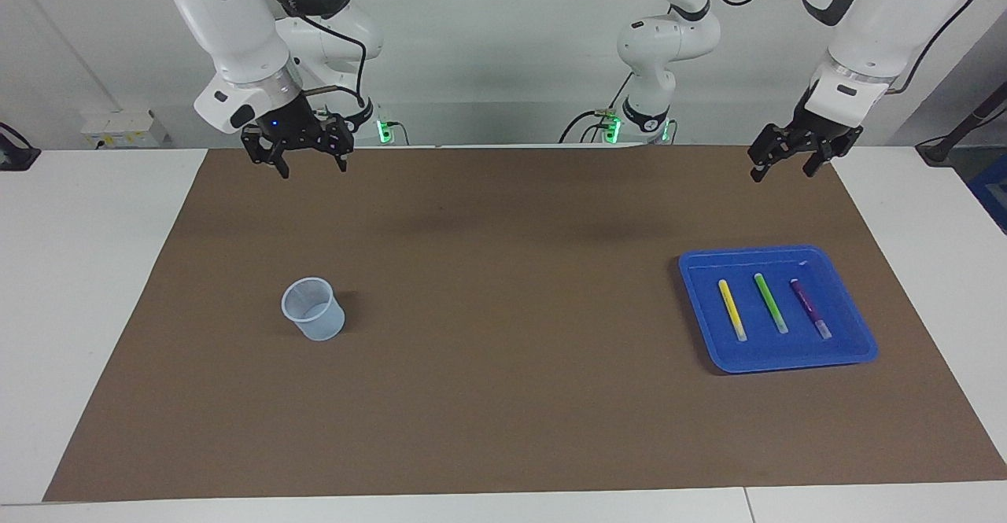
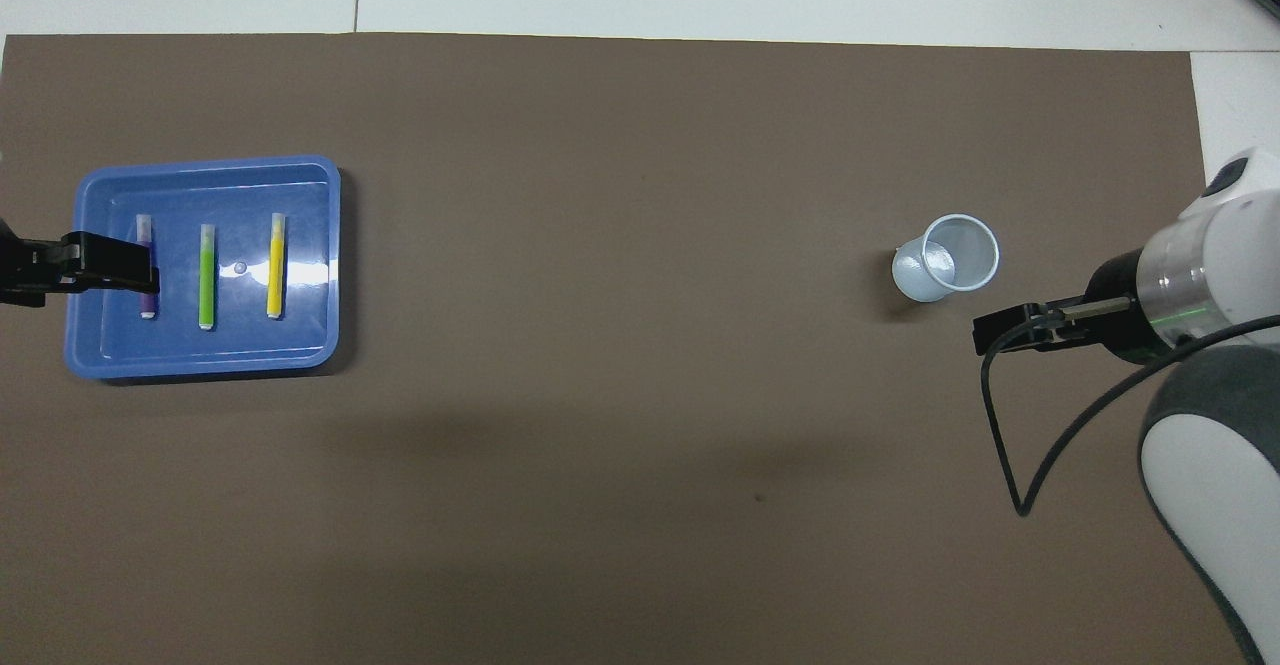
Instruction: Transfer and insert pens with both arms
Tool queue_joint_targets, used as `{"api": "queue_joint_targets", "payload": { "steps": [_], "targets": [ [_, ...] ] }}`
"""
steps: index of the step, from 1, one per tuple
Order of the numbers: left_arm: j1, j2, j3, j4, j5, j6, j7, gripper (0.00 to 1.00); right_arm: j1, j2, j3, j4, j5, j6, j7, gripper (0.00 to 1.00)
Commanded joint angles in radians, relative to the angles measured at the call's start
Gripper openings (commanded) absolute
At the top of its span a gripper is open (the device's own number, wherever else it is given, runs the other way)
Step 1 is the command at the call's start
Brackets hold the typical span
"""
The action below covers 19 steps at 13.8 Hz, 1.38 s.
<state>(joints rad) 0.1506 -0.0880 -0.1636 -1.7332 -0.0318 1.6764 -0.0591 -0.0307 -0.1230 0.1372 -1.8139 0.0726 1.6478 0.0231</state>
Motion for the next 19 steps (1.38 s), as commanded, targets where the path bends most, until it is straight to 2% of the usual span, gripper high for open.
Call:
{"api": "queue_joint_targets", "payload": {
  "steps": [1,9,19],
  "targets": [
    [-0.005,-0.006,0.003,0.001,0.012,0.009,0.001,1.0,-0.023,-0.021,0.002,-0.001,0.01,-0.011,-0.035,1.0],
    [0.017,-0.009,0.007,-0.002,0.012,-0.006,0.001,1.0,-0.006,-0.058,0.006,-0.067,0.009,-0.003,-0.057,1.0],
    [0.013,-0.026,-0.001,0.007,0.01,-0.012,0.013,1.0,-0.011,-0.073,0.004,-0.034,0.019,-0.031,-0.18,1.0]
  ]
}}
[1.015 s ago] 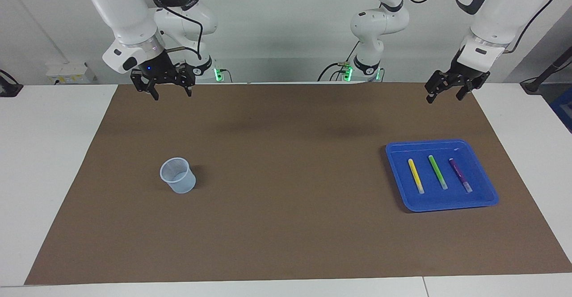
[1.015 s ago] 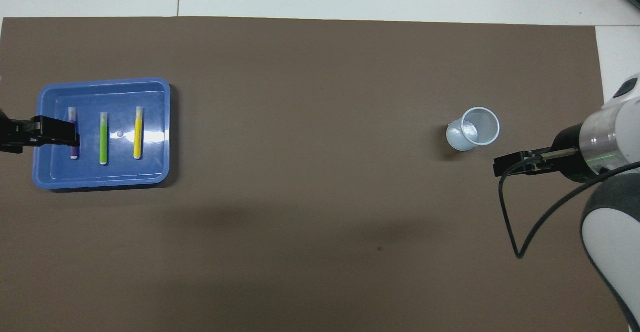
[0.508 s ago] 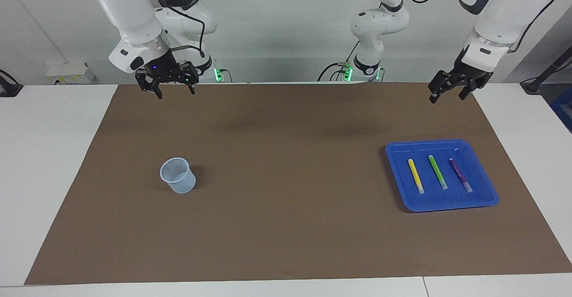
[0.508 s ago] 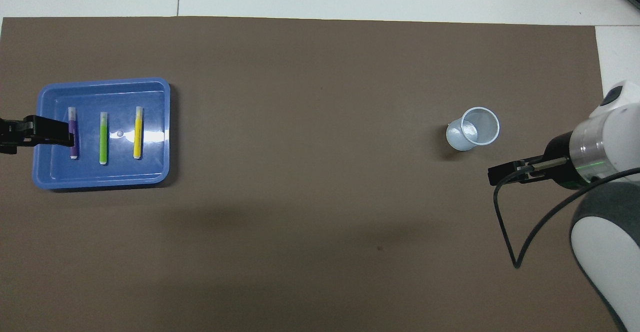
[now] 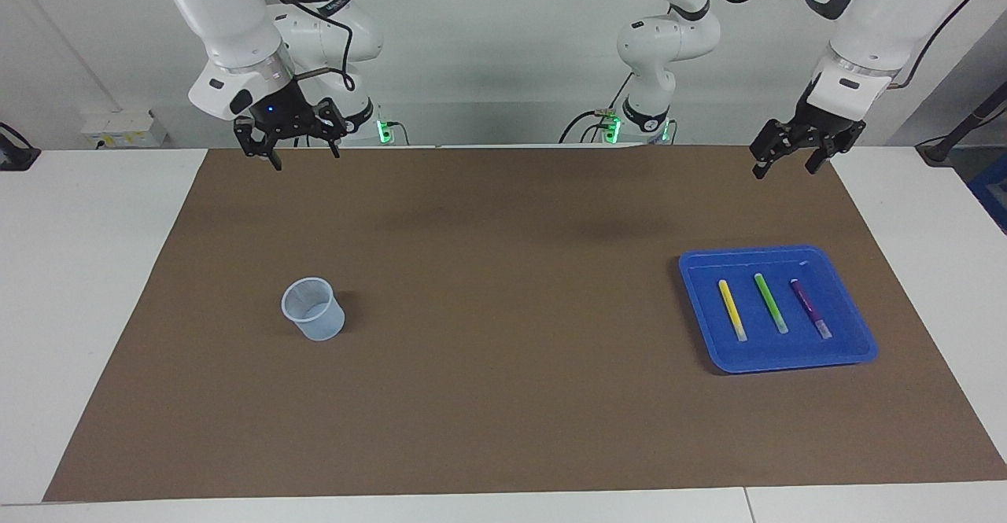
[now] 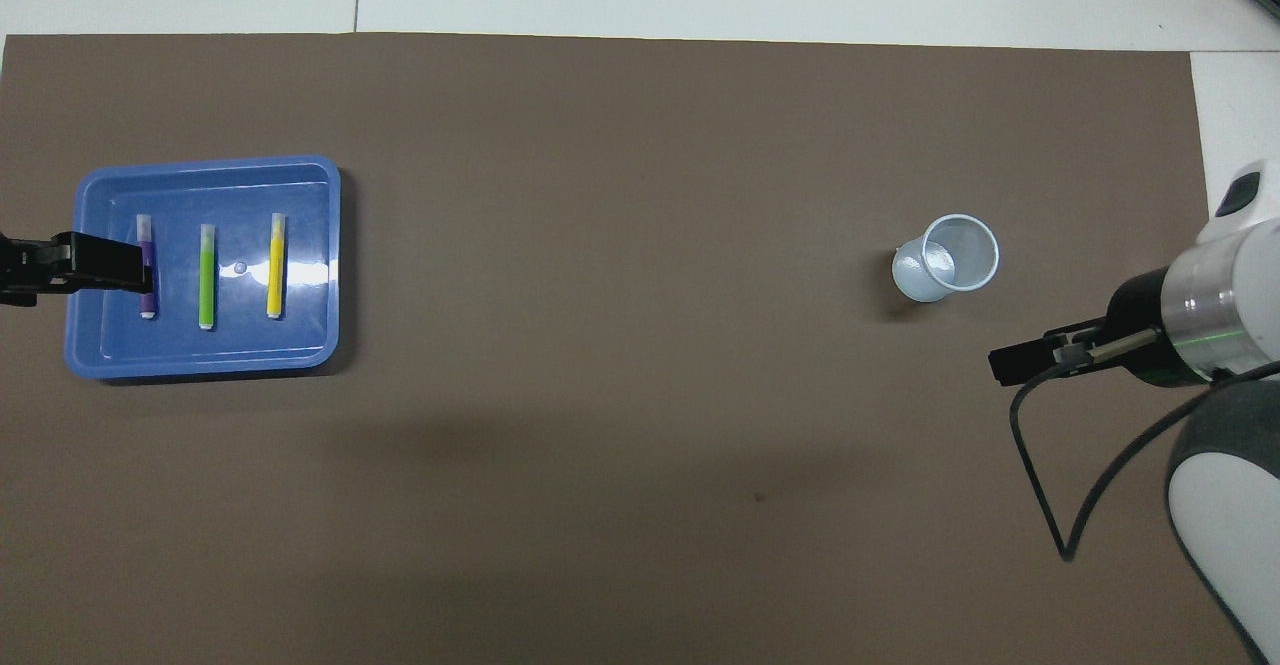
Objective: Transfer and insert pens with both arms
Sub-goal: 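Reach the left gripper over the yellow pen in the tray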
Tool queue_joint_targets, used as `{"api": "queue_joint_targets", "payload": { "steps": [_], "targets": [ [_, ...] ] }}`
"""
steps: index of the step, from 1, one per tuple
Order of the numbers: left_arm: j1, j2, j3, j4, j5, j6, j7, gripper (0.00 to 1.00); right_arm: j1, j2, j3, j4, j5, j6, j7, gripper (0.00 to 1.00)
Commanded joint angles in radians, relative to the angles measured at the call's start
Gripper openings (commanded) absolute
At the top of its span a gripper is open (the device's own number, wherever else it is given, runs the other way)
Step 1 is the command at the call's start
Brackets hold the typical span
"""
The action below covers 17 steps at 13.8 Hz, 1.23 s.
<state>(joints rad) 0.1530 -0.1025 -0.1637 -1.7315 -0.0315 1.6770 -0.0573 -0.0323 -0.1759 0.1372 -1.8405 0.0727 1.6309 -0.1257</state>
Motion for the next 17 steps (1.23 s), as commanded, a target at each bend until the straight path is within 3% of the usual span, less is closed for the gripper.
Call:
{"api": "queue_joint_targets", "payload": {
  "steps": [1,5,10,13,17],
  "targets": [
    [0.011,-0.014,0.001,0.006,0.01,-0.017,0.011,1.0,-0.008,-0.025,0.004,-0.014,0.021,-0.016,-0.031,1.0],
    [-0.003,-0.04,0.0,-0.042,0.01,-0.045,0.028,0.99,-0.004,-0.027,0.01,-0.016,0.018,-0.026,-0.038,1.0],
    [0.013,-0.134,0.0,-0.281,0.009,0.174,0.024,0.92,-0.008,-0.028,0.01,-0.052,0.021,-0.017,-0.028,1.0],
    [0.004,-0.1,-0.002,-0.298,-0.001,0.255,0.017,0.91,-0.006,-0.028,0.012,-0.056,0.035,-0.017,0.047,1.0],
    [0.005,0.015,-0.002,-0.284,-0.001,0.352,0.024,0.93,-0.004,-0.027,0.01,-0.052,0.085,-0.01,0.055,1.0]
  ]
}}
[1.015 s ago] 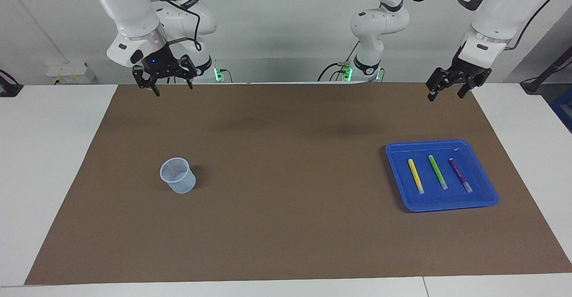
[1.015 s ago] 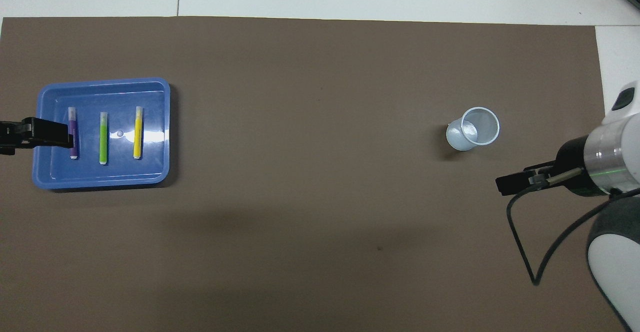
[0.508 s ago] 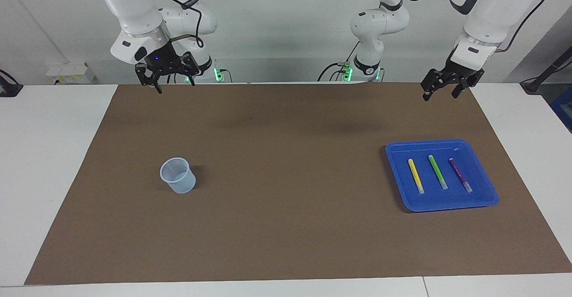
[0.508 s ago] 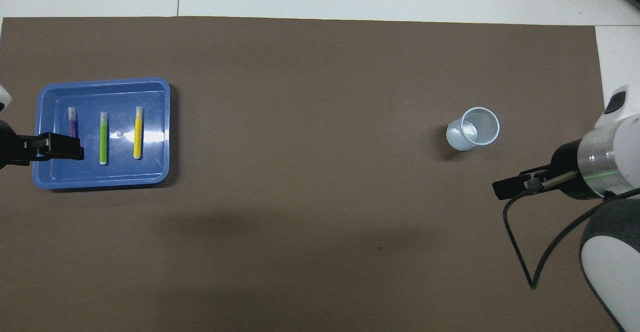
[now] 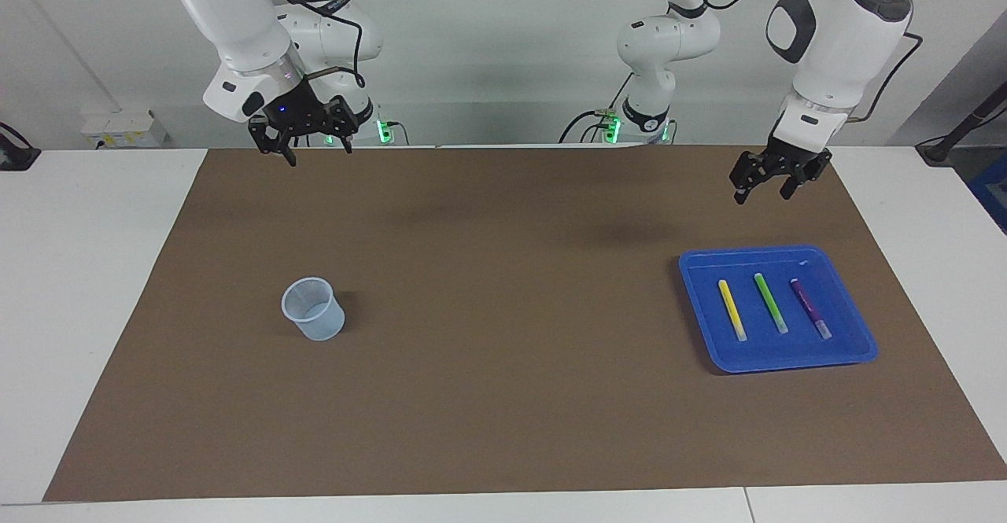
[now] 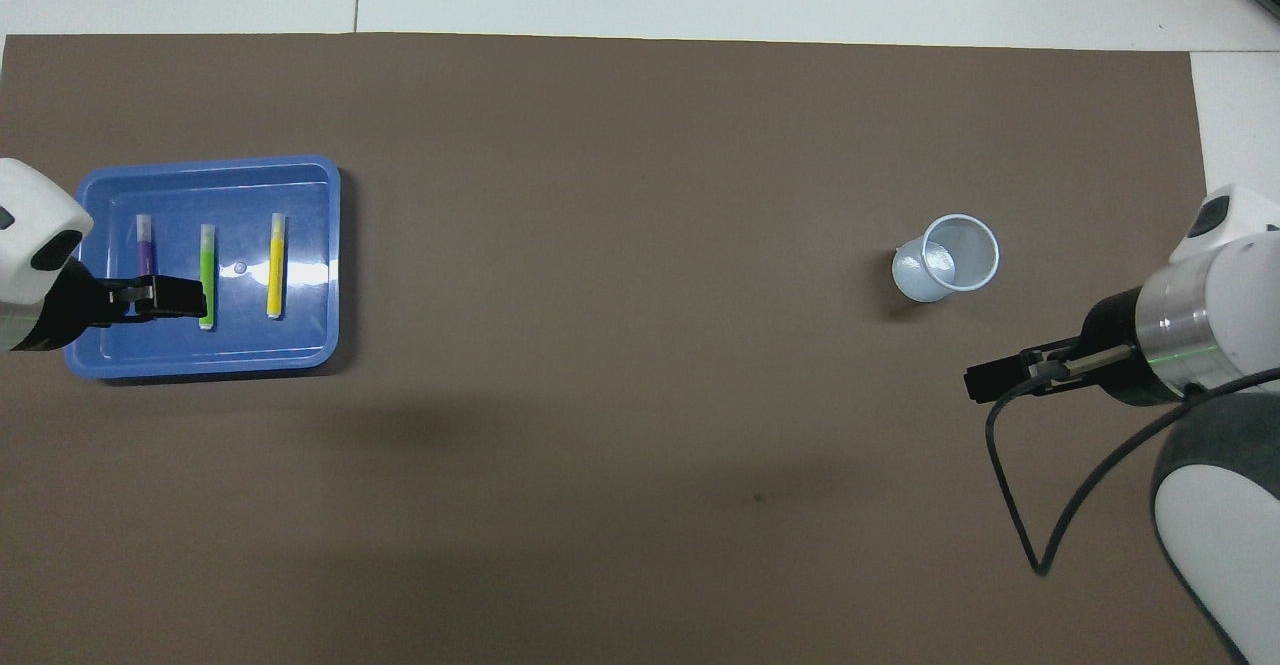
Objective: Transfer and insert pens with both arms
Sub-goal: 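Reach the left gripper over the yellow pen in the tray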
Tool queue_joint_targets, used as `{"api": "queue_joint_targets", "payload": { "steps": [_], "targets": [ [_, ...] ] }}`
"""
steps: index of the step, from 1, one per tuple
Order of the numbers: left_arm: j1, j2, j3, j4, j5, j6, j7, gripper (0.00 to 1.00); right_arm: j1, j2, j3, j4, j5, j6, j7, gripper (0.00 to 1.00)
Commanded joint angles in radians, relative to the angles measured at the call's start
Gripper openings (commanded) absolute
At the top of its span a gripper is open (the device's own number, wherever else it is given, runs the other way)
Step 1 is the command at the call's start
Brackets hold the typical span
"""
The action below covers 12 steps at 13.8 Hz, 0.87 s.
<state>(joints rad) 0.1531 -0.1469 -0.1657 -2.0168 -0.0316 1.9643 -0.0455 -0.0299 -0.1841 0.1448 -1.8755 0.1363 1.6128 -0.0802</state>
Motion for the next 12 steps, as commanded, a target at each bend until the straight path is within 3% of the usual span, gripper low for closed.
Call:
{"api": "queue_joint_targets", "payload": {
  "steps": [1,4,12],
  "targets": [
    [0.01,0.096,0.0,0.009,-0.001,0.091,0.012,0.93,-0.007,-0.018,0.002,-0.019,0.022,0.019,0.01,1.0],
    [0.013,0.216,0.002,0.071,-0.001,0.171,0.027,0.92,-0.007,-0.018,0.004,-0.019,0.022,0.019,0.007,1.0],
    [0.02,0.395,0.006,0.09,0.022,0.428,0.062,0.91,-0.008,-0.018,0.004,-0.022,0.048,0.012,0.017,1.0]
  ]
}}
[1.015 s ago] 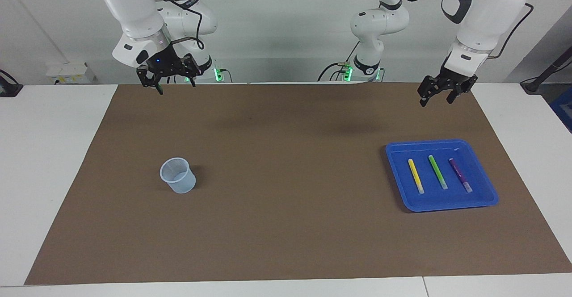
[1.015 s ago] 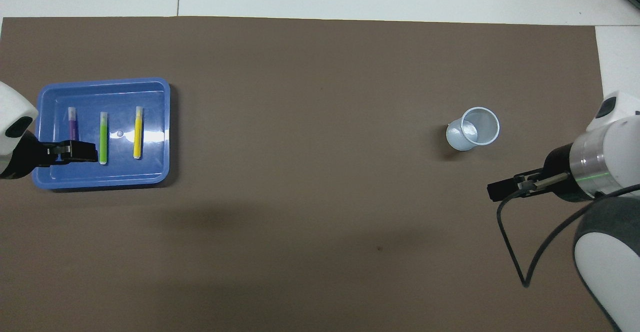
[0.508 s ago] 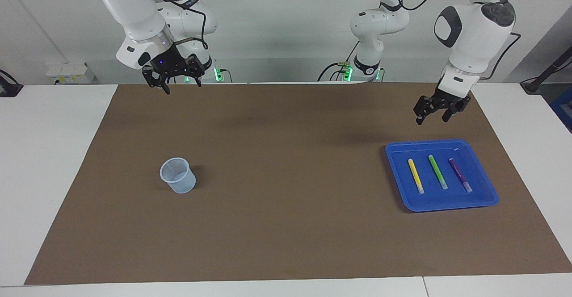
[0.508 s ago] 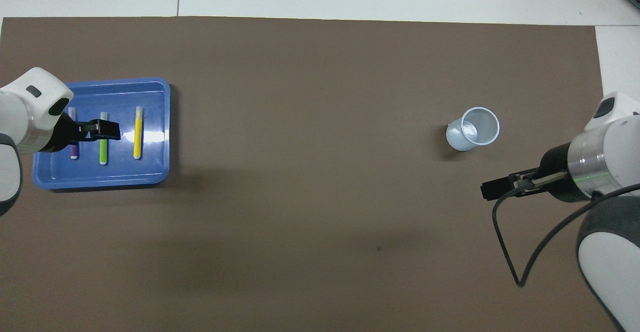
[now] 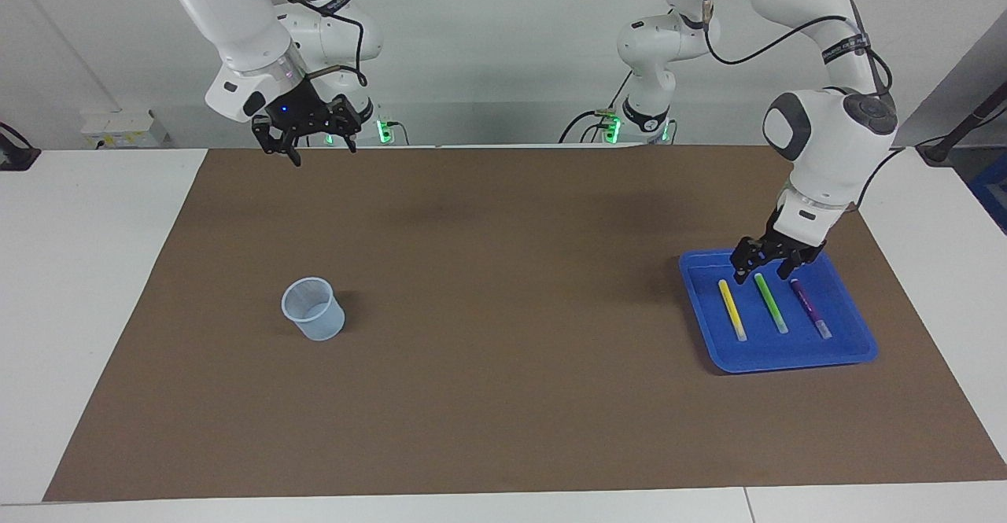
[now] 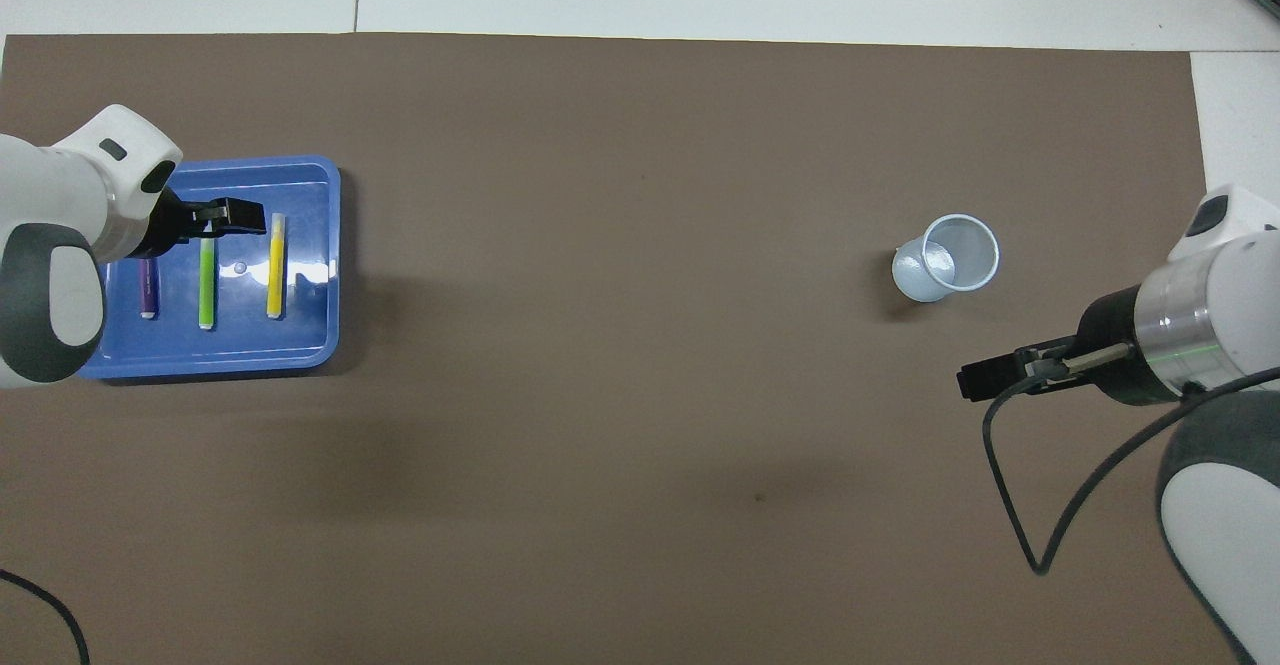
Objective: Transfer and insert pens with both arms
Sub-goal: 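Reach the left gripper over the yellow pen in the tray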
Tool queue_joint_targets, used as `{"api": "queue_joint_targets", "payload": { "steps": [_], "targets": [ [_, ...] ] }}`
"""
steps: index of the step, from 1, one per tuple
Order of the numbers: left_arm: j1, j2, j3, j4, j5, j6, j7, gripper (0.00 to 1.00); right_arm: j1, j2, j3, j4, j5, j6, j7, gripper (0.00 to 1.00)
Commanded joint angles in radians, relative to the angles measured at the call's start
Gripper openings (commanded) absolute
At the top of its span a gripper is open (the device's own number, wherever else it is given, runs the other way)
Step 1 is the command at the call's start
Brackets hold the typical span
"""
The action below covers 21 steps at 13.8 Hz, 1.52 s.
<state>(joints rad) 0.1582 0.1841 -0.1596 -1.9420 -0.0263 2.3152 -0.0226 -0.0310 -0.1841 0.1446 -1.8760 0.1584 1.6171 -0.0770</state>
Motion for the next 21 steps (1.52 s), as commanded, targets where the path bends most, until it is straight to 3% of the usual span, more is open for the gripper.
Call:
{"api": "queue_joint_targets", "payload": {
  "steps": [1,7,11,15,21],
  "targets": [
    [0.024,0.078,0.0,0.012,0.017,0.088,0.049,0.9,-0.006,-0.018,0.003,-0.022,0.036,0.013,0.014,1.0],
    [0.017,0.113,0.0,-0.029,0.017,0.101,0.047,0.88,-0.009,-0.018,0.003,-0.018,0.069,0.013,0.013,1.0],
    [0.018,0.115,0.0,-0.054,0.017,0.133,0.047,0.84,-0.013,-0.018,0.003,-0.023,0.159,0.026,0.103,1.0],
    [0.012,0.117,0.0,-0.11,0.017,0.176,0.038,0.75,-0.017,-0.017,0.003,-0.025,0.182,0.032,0.115,1.0],
    [0.009,0.118,0.0,-0.114,0.017,0.182,0.038,0.61,-0.004,-0.014,0.004,-0.065,0.233,0.078,0.267,1.0]
  ]
}}
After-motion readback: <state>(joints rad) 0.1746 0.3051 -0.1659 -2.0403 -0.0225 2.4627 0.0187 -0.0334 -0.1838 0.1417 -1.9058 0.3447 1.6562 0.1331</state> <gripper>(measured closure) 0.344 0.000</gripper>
